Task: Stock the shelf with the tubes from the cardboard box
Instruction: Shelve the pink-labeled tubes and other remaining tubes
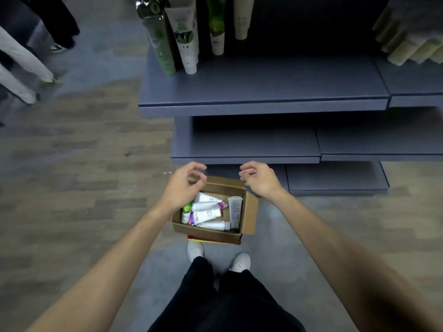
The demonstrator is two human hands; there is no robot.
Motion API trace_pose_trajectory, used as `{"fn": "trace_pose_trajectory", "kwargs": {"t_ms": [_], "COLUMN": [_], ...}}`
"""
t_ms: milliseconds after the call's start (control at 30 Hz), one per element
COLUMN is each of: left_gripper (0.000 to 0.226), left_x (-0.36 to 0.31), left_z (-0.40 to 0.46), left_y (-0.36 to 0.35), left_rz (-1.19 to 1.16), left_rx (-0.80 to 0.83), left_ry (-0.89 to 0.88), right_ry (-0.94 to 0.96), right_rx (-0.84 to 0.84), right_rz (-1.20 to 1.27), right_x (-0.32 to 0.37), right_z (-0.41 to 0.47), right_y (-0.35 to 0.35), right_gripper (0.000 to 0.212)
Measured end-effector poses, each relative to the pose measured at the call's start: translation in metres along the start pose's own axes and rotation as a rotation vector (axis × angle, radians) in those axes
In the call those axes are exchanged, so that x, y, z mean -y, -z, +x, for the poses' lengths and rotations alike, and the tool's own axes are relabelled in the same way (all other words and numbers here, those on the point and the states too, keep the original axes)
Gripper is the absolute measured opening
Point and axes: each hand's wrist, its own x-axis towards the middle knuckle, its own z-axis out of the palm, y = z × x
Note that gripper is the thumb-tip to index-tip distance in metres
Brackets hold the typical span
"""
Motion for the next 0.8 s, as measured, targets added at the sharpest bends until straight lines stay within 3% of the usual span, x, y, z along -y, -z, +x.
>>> {"fn": "trace_pose_trajectory", "kwargs": {"t_ms": [167,400,800], "left_gripper": [0.021,0.023,0.038], "left_x": [0.032,0.097,0.192], "left_z": [0.013,0.025,0.054], "left_y": [0.003,0.007,0.003], "left_rz": [0.002,0.025,0.122], "left_rx": [0.001,0.055,0.260], "left_ry": [0.136,0.274,0.398], "right_ry": [-0.085,-0.251,-0.372], "right_rx": [-0.029,0.013,0.026], "right_rz": [-0.038,0.001,-0.065], "right_x": [-0.018,-0.060,-0.108], "right_z": [-0.002,0.012,0.047], "right_y": [-0.015,-0.067,-0.139], "right_gripper": [0.023,0.011,0.010]}}
